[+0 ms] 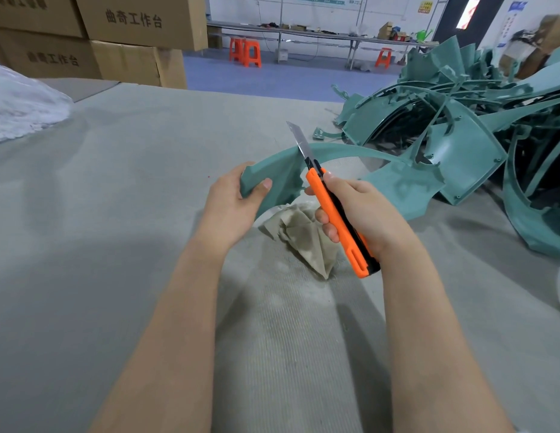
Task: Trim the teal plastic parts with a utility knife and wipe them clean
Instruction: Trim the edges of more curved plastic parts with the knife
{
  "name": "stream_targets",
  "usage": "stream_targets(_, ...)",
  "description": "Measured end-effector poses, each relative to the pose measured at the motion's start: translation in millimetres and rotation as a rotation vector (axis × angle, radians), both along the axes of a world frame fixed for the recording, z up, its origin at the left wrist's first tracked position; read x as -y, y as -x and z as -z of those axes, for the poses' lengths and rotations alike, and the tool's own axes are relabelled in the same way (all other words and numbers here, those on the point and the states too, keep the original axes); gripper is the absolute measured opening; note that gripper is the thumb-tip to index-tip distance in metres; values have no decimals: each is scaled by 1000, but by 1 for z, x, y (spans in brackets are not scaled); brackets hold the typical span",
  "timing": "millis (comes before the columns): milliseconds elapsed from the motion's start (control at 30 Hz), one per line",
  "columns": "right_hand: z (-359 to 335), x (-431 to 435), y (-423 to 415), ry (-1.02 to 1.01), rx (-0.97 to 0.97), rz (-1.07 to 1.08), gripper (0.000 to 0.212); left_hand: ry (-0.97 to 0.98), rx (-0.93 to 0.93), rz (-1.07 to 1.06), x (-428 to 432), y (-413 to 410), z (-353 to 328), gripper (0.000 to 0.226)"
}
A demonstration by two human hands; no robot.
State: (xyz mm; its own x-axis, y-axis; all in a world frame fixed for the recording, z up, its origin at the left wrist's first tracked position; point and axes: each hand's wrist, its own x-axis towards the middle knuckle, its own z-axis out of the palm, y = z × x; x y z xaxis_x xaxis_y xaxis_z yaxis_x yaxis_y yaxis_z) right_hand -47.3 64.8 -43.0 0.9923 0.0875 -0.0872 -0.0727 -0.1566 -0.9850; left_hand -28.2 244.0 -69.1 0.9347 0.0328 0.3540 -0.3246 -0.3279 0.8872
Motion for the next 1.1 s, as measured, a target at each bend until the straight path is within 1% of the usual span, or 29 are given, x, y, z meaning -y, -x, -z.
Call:
stream_targets(100, -3, 1, 3, -50, -34, -30, 44, -30, 2, 22, 1, -1, 1, 11)
stream_targets(167, -6, -7, 8, -97, -51, -133, 46, -102, 24, 53, 6, -2, 3, 12)
stream_targets(233, -5, -19, 11, -113, -25, -218, 47, -155, 38, 31, 10, -2, 3, 21)
stream_targets(267, -5, -23, 11, -111, -6, -214, 48, -142, 46, 14, 9, -2, 3, 20)
stream_targets(333, -6, -26, 11, -136, 27, -137, 46, -73, 52, 2, 5, -3, 5, 10)
stream_targets(433, -7, -16, 10, -192, 121, 20, 33, 0, 53, -28, 4, -3, 5, 15)
stream_targets(467, -7, -13, 10, -163, 162, 69, 29, -18, 69, -51, 4, -3, 5, 14)
stream_targets(533, -4, -11, 7, 11, 251, 147, 25, -77, 106, -115, 4, -3, 5, 14)
stream_targets(600, 2, -11, 2, 209, 332, 183, 33, -121, 132, -193, 3, -4, 4, 13)
stream_targets(667, 8, -13, -2, 315, 365, 138, 35, -143, 129, -245, 0, -5, 5, 14)
stream_targets(733, 15, -16, -4, 336, 353, 53, 24, -161, 127, -266, -1, -5, 6, 15)
stream_targets(800, 20, -16, -8, 393, 369, 24, 28, -172, 126, -273, -2, -6, 6, 15)
stream_targets(900, 24, -14, -11, 497, 446, 35, 33, -173, 111, -277, -2, -7, 8, 15)
stream_targets(1100, 29, -11, -16, 530, 488, 64, 31, -183, 80, -261, -2, -7, 9, 13)
